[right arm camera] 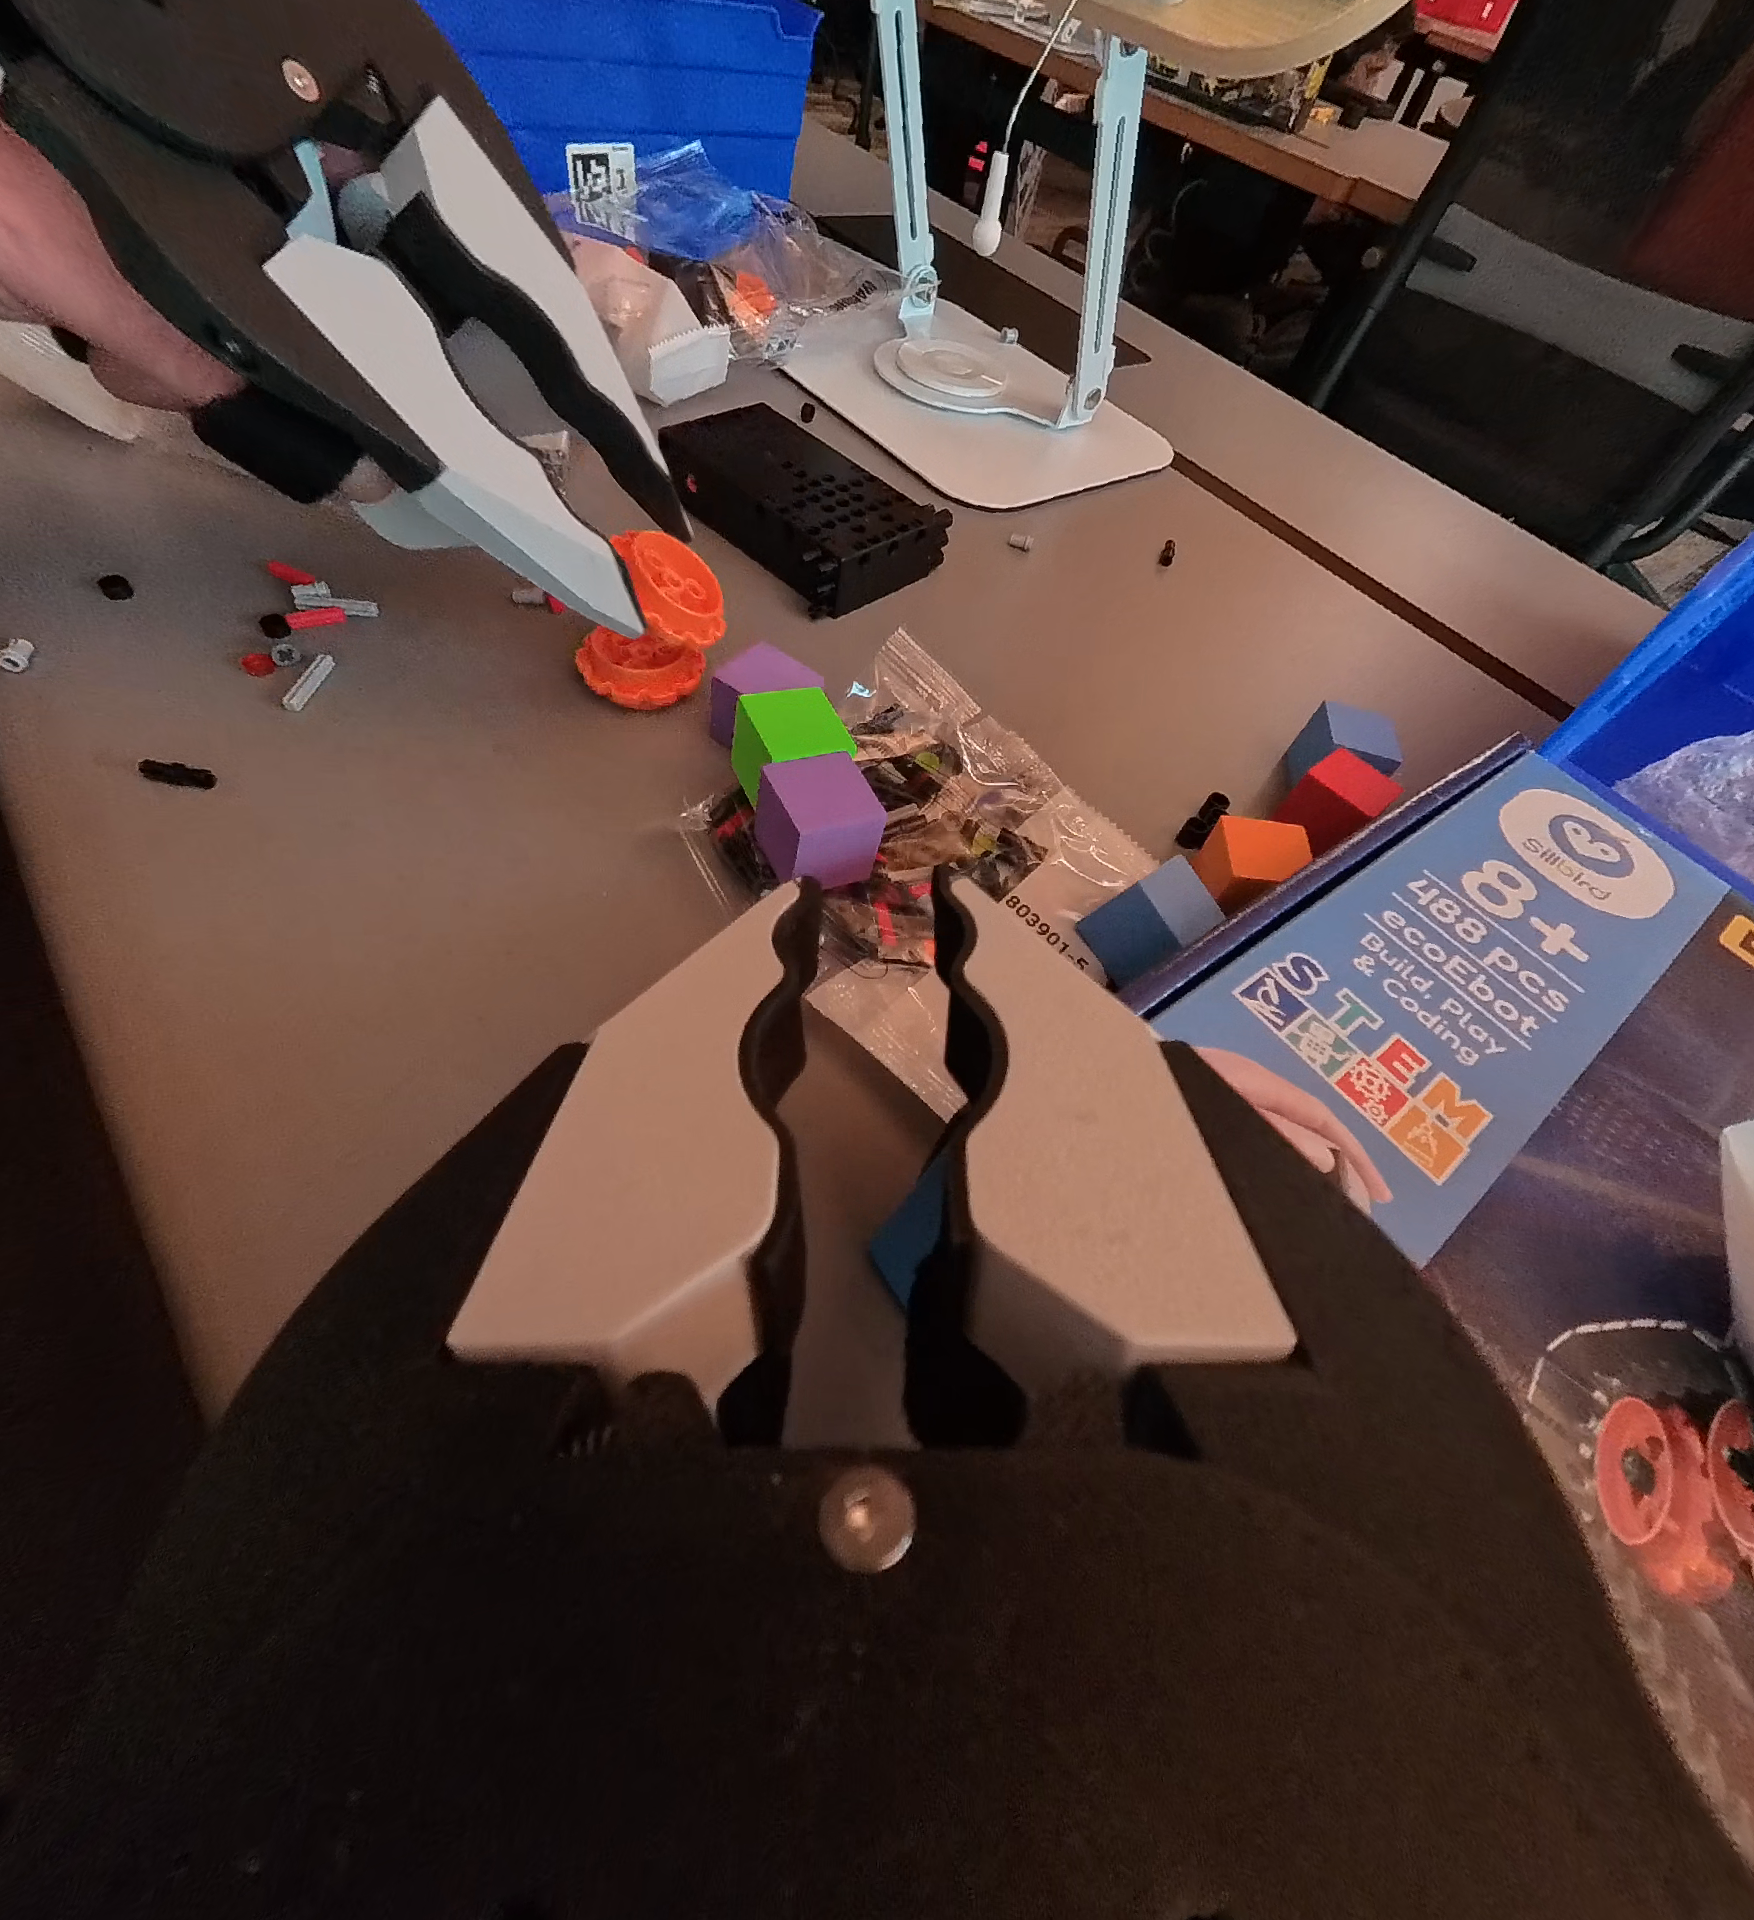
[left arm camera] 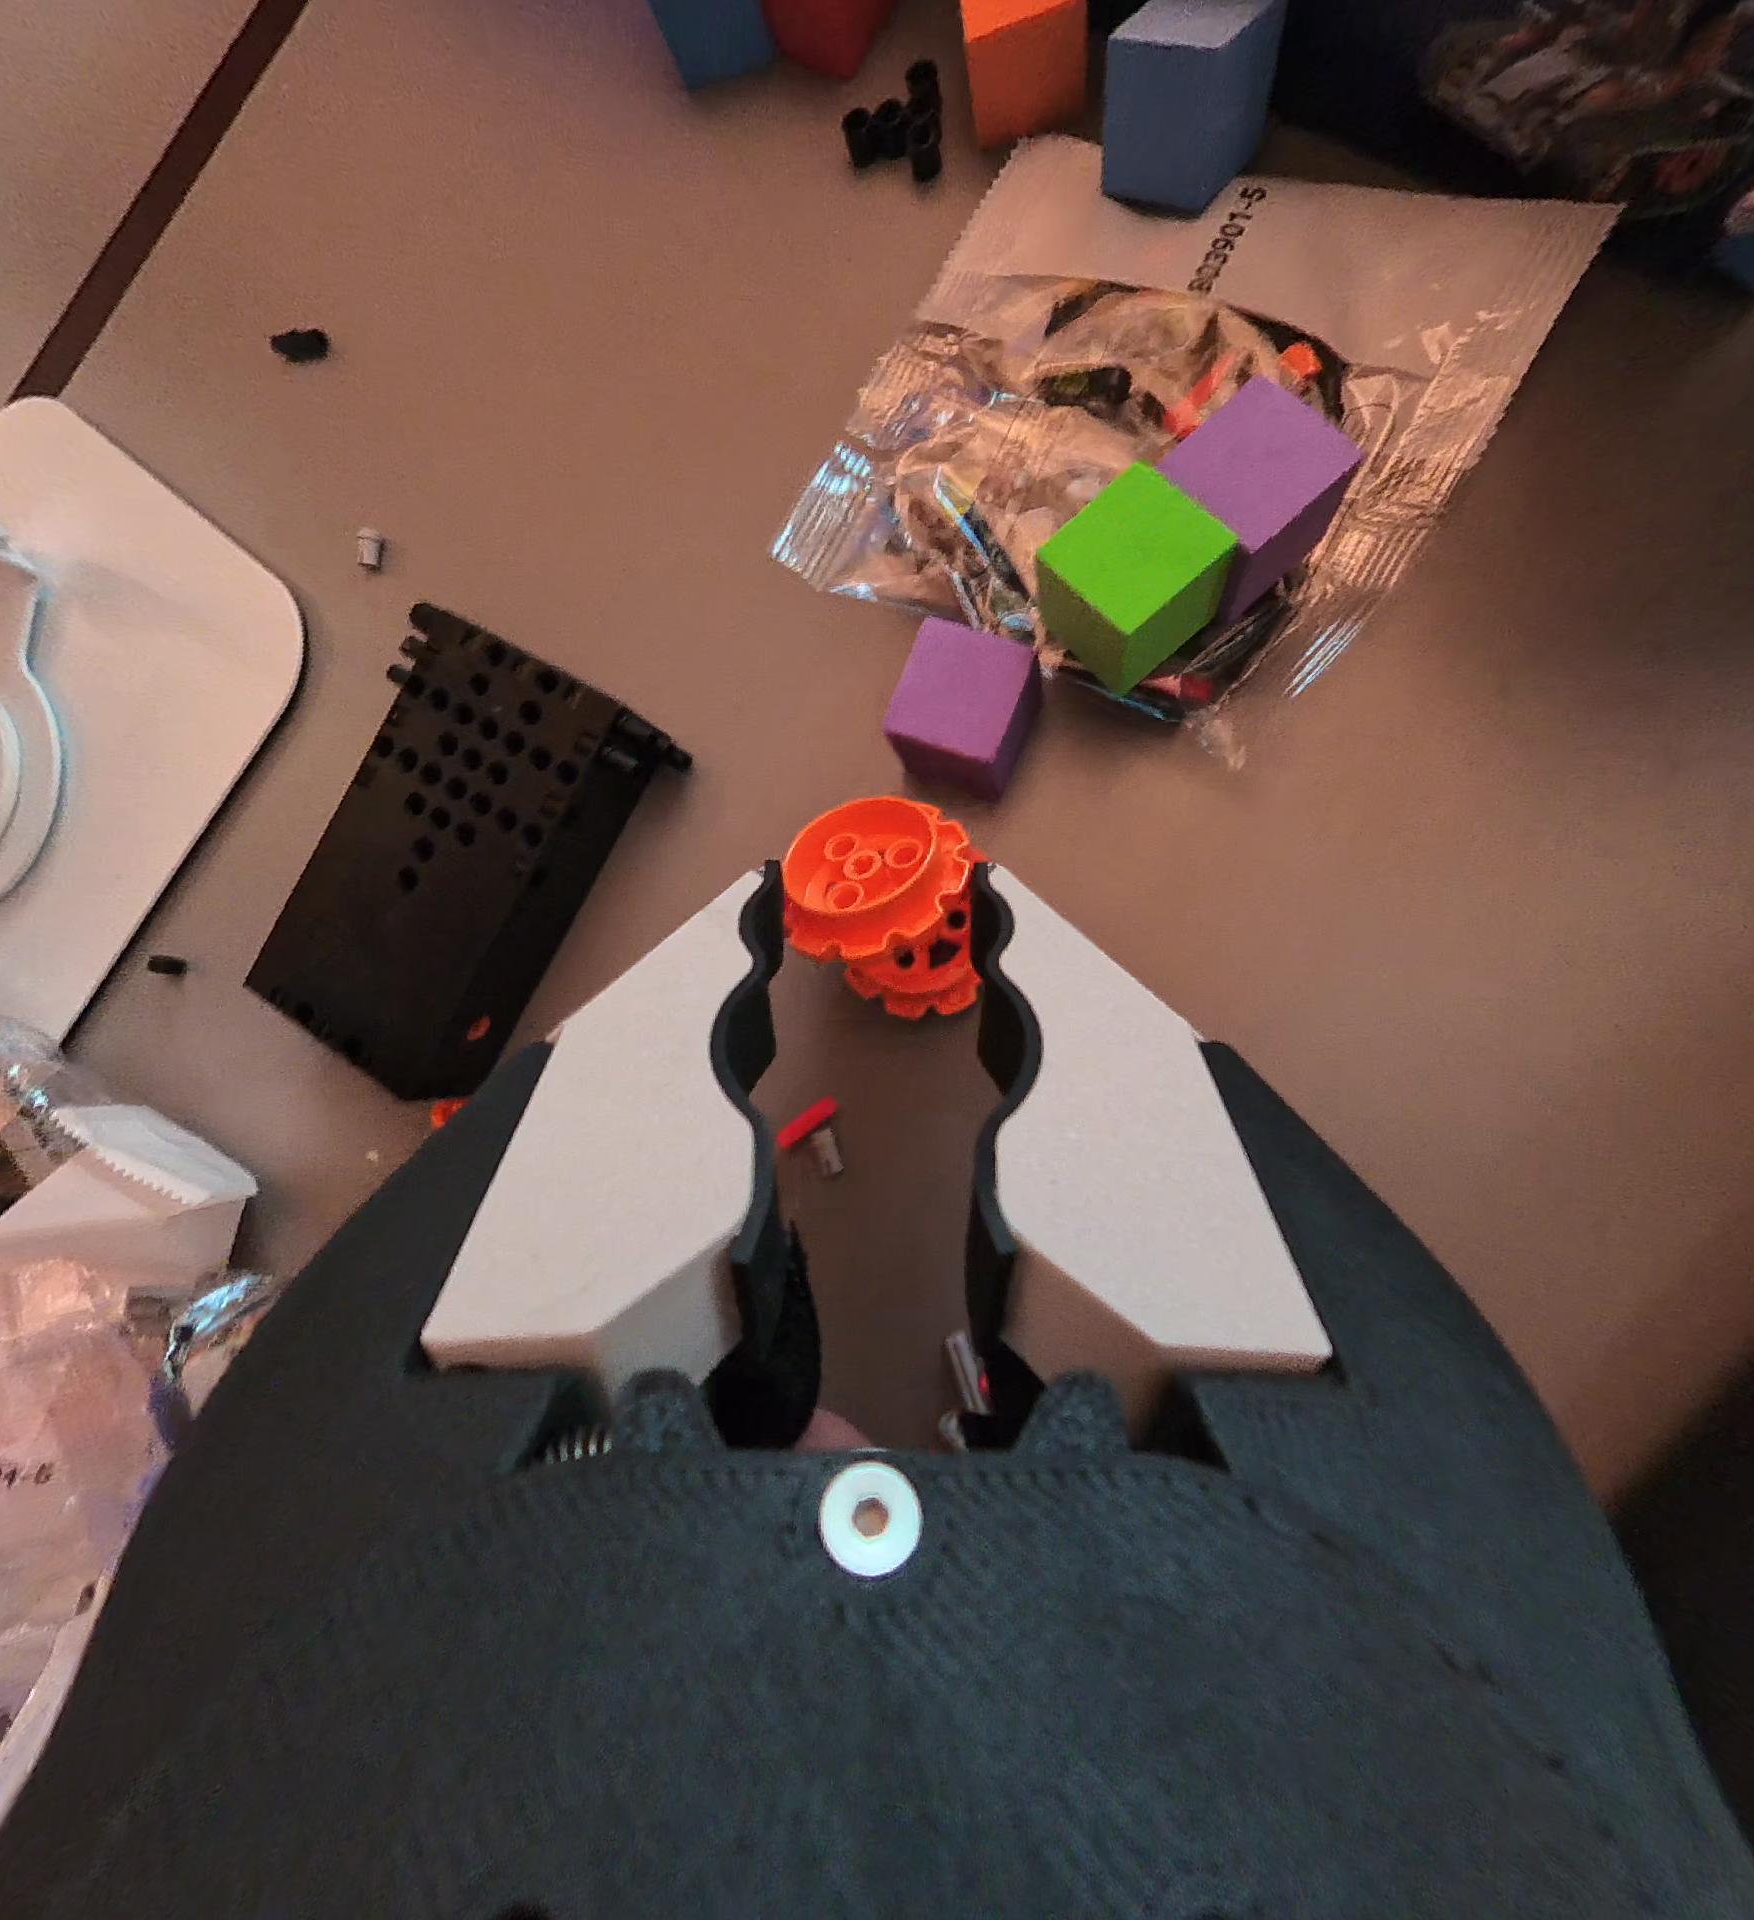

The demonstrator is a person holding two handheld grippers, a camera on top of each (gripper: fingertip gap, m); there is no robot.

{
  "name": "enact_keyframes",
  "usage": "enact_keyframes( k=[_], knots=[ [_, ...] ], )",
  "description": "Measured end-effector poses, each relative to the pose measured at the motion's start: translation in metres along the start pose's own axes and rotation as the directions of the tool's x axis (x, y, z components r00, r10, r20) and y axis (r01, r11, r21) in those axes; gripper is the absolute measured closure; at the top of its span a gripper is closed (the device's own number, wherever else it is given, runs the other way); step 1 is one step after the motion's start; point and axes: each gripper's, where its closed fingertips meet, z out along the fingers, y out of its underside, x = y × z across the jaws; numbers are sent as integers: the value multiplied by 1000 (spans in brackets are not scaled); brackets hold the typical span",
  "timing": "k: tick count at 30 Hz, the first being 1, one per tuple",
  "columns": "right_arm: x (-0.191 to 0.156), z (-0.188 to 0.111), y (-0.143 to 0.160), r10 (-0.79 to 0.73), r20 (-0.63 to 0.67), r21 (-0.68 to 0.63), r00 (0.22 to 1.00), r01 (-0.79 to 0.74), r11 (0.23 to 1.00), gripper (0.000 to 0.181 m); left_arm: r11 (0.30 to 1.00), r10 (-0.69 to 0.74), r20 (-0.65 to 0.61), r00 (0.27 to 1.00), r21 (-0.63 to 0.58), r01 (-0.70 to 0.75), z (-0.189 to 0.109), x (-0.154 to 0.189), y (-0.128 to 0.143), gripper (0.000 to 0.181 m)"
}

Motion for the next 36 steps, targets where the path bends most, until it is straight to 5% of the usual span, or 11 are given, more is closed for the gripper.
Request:
enact_keyframes(
  k=[13, 36],
  knots=[
    [-1, 0, 0, -2, 2, -3, 1000, 2, 1000, 160, 999, -6, 46, 999, 38, 4, -2, 4, 17, 144],
    [-2, 0, -1, 1, 9, 0, 1000, -1, 1000, 157, 1000, 12, -6, 1000, -21, -12, 3, -5, 5, 152]
  ],
)
